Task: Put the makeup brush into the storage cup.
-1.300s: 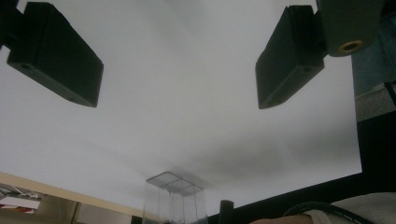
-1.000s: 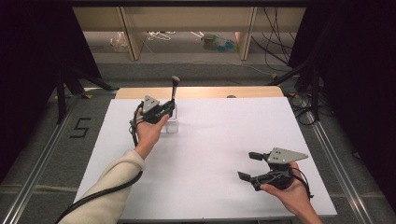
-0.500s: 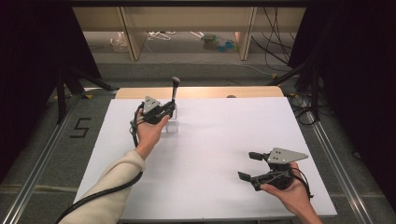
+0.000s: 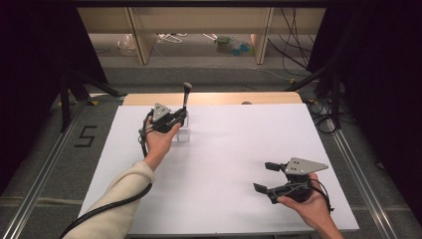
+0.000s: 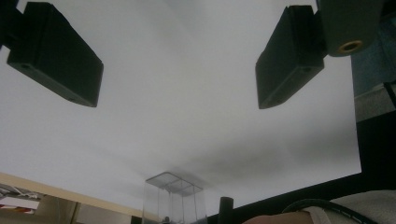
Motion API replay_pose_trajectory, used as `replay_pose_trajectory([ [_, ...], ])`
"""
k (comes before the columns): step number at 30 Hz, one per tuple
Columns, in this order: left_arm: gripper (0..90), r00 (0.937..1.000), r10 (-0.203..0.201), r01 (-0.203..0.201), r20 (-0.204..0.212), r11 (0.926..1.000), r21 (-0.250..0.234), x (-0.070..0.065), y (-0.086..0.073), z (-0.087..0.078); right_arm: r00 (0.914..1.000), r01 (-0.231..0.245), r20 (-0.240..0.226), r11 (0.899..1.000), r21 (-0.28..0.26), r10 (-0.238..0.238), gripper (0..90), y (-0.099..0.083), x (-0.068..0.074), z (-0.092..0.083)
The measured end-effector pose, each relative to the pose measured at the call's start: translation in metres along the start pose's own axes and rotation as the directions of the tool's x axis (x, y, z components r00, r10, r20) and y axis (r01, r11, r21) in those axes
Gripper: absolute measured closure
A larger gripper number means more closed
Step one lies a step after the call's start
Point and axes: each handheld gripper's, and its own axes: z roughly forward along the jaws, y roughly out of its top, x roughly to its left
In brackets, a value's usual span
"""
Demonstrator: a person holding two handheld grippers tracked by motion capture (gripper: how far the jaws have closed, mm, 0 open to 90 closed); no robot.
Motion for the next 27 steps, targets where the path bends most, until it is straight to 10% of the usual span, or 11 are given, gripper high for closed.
replay_pose_trajectory([
  [27, 78.8, 0.9998, -0.013, 0.014, -0.016, 0.9994, 0.031, -0.0005, -0.0052, -0.0008, 1.0000, 0.002, -0.007, 1.000, -0.016, -0.002, 16.0, -0.0007, -0.0005, 0.0021],
])
